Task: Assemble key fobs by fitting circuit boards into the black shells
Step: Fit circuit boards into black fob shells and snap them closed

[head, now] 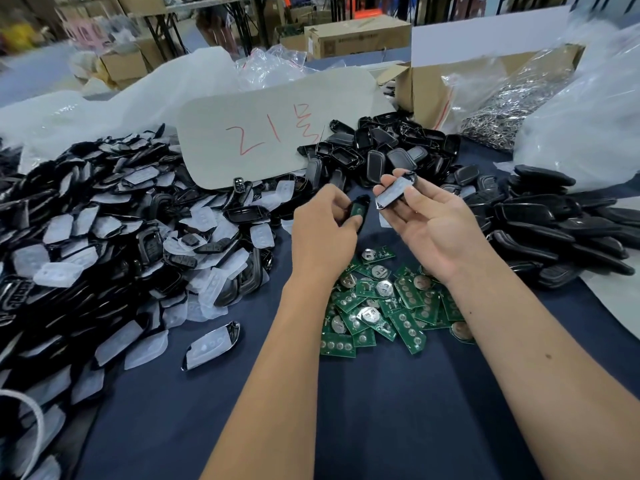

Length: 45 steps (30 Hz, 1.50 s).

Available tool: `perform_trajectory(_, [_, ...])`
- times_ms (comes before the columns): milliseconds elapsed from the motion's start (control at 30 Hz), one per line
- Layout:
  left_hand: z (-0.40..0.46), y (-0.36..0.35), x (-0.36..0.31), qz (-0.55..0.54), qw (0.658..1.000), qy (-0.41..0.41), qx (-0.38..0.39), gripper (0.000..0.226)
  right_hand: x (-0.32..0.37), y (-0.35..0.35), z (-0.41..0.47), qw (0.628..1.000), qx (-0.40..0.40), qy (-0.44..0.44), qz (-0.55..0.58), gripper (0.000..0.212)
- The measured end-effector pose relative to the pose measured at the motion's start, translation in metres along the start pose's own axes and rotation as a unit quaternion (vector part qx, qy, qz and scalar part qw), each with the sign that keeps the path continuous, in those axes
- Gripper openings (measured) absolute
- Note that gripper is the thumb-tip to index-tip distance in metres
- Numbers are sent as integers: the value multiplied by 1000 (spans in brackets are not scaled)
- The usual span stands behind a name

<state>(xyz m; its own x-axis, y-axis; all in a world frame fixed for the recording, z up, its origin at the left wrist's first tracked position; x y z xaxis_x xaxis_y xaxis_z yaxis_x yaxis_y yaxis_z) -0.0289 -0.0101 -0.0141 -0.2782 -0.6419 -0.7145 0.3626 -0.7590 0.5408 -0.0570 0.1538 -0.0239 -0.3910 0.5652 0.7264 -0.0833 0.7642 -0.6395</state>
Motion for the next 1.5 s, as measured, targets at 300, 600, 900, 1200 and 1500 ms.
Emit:
perform_trajectory(300, [-2,2,8,-408,874,239,-116,14,-6,-4,0,998,44,-24,-47,29])
perform_trajectory(600, [-2,0,11,-394,878,249,-113,17,-9,-7,-3,993,26,-25,-110,32])
perform_trajectory(900, [-2,-1,13,-370,889,247,-113,18,-9,-6,-2,990,10,-10,-141,27])
perform_trajectory(1200, [-2,3,6,-220,962,138,-88,15,-12,-1,2,982,-62,30,-178,19])
perform_trajectory(1500, [-3,-5,-13,-65,996,-43,-32,10,-12,4,2,974,-103,53,-195,19])
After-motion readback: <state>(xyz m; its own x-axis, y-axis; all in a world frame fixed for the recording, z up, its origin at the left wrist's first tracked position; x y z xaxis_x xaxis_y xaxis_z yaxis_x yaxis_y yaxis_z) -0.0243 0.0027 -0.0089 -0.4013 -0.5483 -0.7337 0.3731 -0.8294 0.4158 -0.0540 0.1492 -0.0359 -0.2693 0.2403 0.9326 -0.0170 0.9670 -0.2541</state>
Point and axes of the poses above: each hand's wrist, its own z-axis towards the middle knuckle, its own y-axis out of the back of the hand, x = y × z, the point moved 4 cm from there along z, towards the middle knuckle, and after that the axes turned 14 degrees about -y, right-handed, at the moved point
